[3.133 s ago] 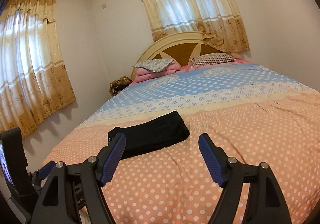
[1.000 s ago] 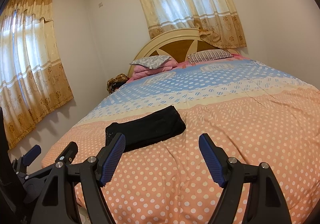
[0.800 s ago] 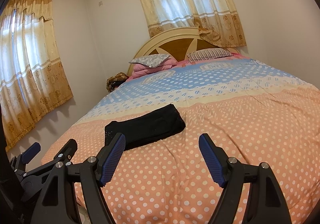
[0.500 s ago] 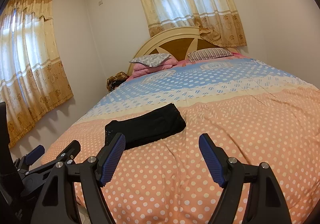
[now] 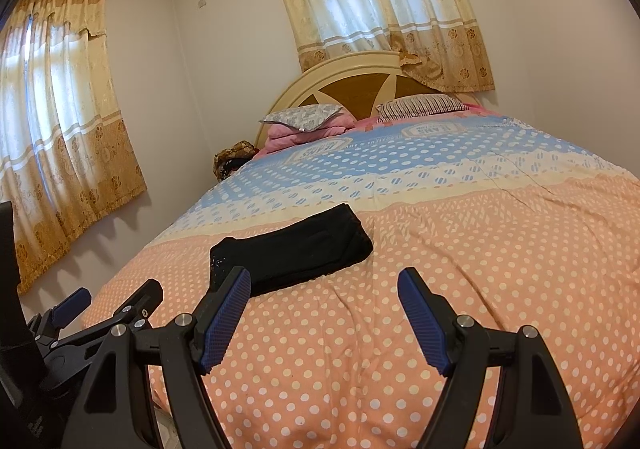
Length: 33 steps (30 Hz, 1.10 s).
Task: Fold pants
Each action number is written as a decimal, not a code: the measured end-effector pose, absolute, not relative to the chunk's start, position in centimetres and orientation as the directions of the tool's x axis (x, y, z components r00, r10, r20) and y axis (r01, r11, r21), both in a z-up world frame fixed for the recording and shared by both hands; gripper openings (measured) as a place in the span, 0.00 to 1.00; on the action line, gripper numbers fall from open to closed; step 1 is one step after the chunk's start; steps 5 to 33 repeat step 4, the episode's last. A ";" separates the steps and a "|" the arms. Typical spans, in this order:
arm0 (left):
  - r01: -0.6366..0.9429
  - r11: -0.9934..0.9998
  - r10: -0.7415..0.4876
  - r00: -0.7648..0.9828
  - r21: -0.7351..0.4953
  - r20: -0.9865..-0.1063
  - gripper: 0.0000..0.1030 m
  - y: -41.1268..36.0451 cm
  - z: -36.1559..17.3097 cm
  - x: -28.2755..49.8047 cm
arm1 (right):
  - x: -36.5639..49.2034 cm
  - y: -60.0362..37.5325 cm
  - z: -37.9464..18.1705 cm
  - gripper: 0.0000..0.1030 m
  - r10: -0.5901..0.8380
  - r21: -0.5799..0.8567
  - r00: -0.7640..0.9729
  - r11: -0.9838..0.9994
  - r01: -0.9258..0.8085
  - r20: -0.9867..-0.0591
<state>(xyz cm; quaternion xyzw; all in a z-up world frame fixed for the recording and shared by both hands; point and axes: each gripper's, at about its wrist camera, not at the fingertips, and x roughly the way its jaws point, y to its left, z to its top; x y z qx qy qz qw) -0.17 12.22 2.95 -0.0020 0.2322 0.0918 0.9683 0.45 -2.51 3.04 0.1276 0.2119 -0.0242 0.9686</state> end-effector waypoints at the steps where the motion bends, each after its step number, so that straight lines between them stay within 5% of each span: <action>1: -0.180 0.983 0.178 0.874 0.041 -0.452 1.00 12.2 2.9 -0.2 | 0.5 -2.6 2.9 0.75 0.009 0.236 0.908 0.967 0.100 -0.419; 33: -0.186 0.981 0.186 0.870 0.046 -0.457 1.00 12.2 2.9 -0.1 | 0.5 -2.6 2.8 0.75 0.009 0.237 0.908 0.966 0.100 -0.419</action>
